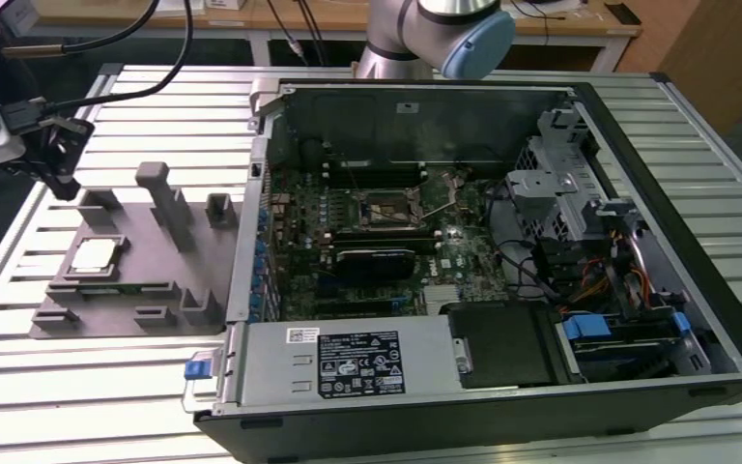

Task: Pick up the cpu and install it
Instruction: 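Pick up the cpu and move it towards the insertion slot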

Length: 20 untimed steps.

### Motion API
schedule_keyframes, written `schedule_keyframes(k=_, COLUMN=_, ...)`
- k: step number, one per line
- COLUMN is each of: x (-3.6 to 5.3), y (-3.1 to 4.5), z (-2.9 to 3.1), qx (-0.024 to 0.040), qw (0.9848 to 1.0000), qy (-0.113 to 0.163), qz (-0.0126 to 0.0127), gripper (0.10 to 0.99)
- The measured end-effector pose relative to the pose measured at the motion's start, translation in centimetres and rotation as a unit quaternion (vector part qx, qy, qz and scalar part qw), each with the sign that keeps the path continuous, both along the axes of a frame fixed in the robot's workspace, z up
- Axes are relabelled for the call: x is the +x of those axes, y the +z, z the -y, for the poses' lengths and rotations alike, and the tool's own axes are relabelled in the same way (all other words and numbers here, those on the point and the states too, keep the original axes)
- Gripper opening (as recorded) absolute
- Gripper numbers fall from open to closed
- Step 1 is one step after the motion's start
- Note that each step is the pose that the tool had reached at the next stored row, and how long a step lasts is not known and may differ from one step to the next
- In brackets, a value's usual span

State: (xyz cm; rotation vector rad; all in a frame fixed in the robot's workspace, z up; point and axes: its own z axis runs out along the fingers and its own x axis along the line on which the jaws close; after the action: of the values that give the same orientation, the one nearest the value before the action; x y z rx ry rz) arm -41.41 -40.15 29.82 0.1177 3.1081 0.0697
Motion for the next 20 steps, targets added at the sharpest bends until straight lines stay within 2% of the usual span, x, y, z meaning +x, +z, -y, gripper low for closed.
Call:
schedule_keyframes(k=9, x=-0.13, y=-0.7, z=0.0, qx=0.0, qw=1.0, qy=0.0, qz=0.0, gripper=0.106)
schedule_keyframes(k=20, x=-0.23, y=-1.2, z=0.0, qx=0.0, qw=1.0, qy=0.0, qz=-0.0001, gripper=0.106)
